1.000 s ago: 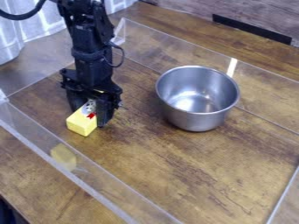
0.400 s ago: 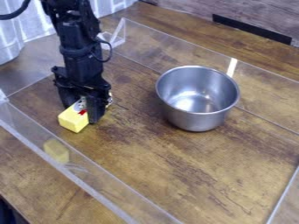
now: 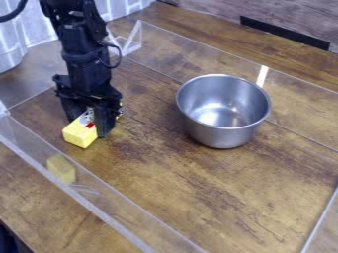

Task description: Put the yellow object in the silver pot

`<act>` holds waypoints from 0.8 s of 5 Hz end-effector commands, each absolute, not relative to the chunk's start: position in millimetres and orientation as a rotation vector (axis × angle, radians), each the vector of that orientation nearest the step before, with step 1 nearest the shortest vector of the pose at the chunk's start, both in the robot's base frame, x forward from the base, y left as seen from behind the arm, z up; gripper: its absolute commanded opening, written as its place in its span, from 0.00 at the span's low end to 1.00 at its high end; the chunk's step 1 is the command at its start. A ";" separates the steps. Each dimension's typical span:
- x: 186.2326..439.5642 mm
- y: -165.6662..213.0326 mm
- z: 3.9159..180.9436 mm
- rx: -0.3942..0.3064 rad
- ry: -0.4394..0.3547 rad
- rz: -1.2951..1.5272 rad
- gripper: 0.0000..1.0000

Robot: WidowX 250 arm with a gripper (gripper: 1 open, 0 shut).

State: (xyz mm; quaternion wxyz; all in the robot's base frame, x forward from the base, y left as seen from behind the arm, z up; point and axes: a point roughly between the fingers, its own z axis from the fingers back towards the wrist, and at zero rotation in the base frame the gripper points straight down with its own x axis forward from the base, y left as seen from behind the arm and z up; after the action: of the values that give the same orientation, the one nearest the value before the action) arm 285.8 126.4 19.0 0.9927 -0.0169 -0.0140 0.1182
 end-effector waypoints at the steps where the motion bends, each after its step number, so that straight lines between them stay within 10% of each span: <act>1: 282.1 136.9 19.6 -0.043 -0.012 0.251 0.00; 4: 298.7 135.6 59.8 -0.035 -0.028 0.200 0.00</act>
State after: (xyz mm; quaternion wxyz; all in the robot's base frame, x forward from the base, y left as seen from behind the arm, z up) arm 287.4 130.4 28.2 0.9935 -0.0357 0.0349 0.1025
